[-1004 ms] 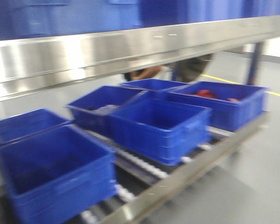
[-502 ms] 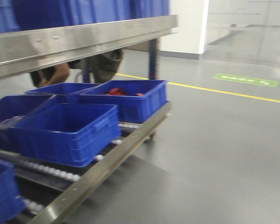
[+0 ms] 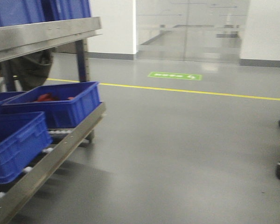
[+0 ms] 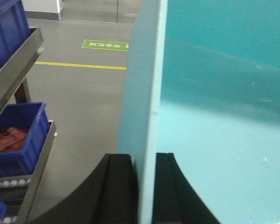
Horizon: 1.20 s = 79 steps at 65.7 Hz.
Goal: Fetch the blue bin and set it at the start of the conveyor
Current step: 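Hold the teal bin in both grippers while driving away from the rack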
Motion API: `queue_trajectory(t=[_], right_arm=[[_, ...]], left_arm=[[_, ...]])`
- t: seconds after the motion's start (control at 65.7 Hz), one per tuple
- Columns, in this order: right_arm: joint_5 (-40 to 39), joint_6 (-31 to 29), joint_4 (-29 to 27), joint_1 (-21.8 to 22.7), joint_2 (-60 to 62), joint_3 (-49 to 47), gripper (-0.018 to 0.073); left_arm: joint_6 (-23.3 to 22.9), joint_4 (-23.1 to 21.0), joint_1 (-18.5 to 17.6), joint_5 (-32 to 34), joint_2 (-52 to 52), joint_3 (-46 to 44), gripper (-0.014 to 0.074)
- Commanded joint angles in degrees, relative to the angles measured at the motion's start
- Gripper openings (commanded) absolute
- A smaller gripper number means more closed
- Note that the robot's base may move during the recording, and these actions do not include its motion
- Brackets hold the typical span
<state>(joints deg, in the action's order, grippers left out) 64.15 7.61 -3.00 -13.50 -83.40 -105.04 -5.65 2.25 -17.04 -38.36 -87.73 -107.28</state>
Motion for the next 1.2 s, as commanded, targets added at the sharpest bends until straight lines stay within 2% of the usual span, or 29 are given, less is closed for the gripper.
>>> queue_trajectory(t=[0.0, 1.187], right_arm=[[-0.15, -2.07, 2.22, 0.31, 0.56, -0.40, -0.0151], [-0.15, -2.07, 2.22, 0.31, 0.56, -0.40, -0.0151]], left_arm=[[-0.92, -1.42, -0.06, 4.59, 1.13, -0.80, -0.0111], [-0.92, -1.42, -0.06, 4.59, 1.13, -0.80, -0.0111]])
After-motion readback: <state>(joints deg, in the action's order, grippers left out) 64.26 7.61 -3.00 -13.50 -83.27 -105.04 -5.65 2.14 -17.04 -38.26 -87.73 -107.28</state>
